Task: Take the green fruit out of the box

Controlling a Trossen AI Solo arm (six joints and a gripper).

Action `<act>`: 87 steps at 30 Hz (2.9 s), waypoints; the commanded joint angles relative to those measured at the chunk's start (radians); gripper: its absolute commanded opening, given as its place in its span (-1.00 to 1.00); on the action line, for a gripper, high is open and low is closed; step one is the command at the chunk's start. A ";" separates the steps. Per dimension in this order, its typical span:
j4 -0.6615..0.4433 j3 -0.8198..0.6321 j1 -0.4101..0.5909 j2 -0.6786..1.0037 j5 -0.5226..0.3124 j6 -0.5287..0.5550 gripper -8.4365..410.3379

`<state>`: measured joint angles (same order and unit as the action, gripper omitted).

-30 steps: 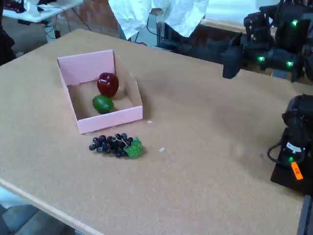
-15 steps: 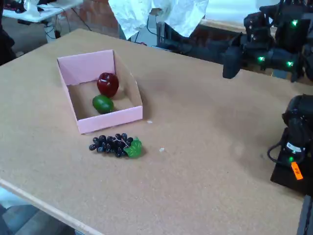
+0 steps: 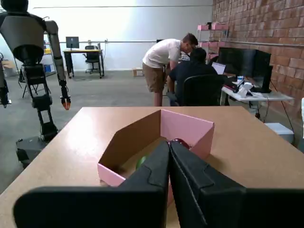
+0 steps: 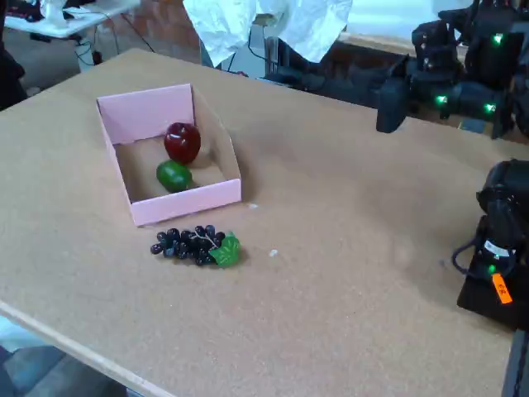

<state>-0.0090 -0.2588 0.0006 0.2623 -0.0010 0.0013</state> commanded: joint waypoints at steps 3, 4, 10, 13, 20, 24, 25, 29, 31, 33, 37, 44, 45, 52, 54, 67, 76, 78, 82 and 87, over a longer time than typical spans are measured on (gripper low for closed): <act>0.005 -0.001 0.000 0.000 0.001 -0.002 -0.96; 0.005 -0.001 0.000 0.000 0.001 -0.004 -0.96; 0.006 -0.001 0.000 0.000 0.001 -0.004 -0.96; 0.006 -0.001 0.000 0.000 0.001 -0.005 -0.96; 0.013 -0.001 0.000 0.000 0.002 0.127 -0.96; -0.045 -0.027 0.000 0.009 0.004 0.135 -0.96; -0.055 -0.037 0.000 0.024 0.008 0.144 -0.96; -0.063 -0.084 0.000 0.118 0.048 0.172 -0.96; -0.078 -0.122 -0.001 0.179 0.064 0.179 -0.96; -0.097 -0.168 -0.002 0.250 0.086 0.179 -0.96; -0.184 -0.289 -0.003 0.393 0.121 0.173 -0.96; -0.403 -0.526 -0.017 0.641 0.126 0.151 -0.96; -0.427 -0.557 -0.020 0.676 0.126 0.150 -0.96; -0.565 -0.747 -0.037 0.887 0.125 0.152 -0.96; -0.608 -0.797 -0.044 0.946 0.124 0.153 -0.96; -0.804 -1.079 -0.061 1.255 0.100 0.162 -0.96; -0.925 -1.240 -0.063 1.415 0.068 0.176 -0.96; -0.930 -1.257 -0.064 1.436 0.053 0.180 -0.96; -0.930 -1.275 -0.064 1.469 0.040 0.182 -0.96; -0.930 -1.310 -0.064 1.516 0.035 0.181 -0.96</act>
<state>-0.9375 -1.5455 -0.0628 1.7477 0.0422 0.1802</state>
